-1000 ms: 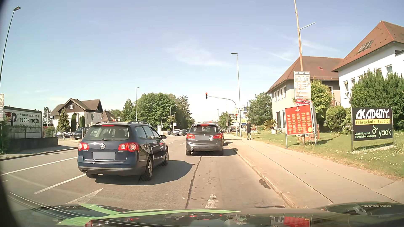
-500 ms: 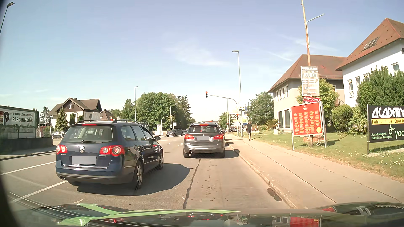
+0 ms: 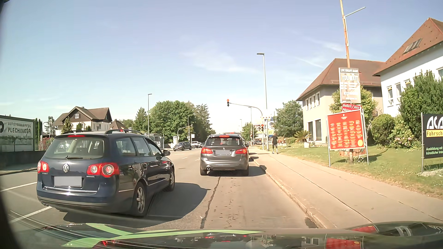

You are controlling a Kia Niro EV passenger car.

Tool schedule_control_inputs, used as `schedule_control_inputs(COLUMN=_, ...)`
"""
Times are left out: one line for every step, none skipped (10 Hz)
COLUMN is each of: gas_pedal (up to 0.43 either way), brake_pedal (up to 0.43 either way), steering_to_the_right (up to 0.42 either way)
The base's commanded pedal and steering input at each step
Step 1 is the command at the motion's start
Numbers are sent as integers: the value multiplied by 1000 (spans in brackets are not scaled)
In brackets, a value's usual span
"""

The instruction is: Follow the waypoints while adhering to traffic rules and regulations

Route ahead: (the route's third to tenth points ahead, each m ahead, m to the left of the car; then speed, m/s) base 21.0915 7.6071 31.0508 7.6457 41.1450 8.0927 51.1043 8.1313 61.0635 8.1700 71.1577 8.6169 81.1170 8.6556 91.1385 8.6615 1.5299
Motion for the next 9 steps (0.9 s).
schedule_control_inputs(gas_pedal=0, brake_pedal=67, steering_to_the_right=-31)
schedule_control_inputs(gas_pedal=0, brake_pedal=55, steering_to_the_right=-30)
schedule_control_inputs(gas_pedal=0, brake_pedal=49, steering_to_the_right=-30)
schedule_control_inputs(gas_pedal=0, brake_pedal=24, steering_to_the_right=-30)
schedule_control_inputs(gas_pedal=0, brake_pedal=18, steering_to_the_right=-31)
schedule_control_inputs(gas_pedal=0, brake_pedal=18, steering_to_the_right=-30)
schedule_control_inputs(gas_pedal=0, brake_pedal=12, steering_to_the_right=-30)
schedule_control_inputs(gas_pedal=0, brake_pedal=12, steering_to_the_right=-31)
schedule_control_inputs(gas_pedal=0, brake_pedal=6, steering_to_the_right=-34)
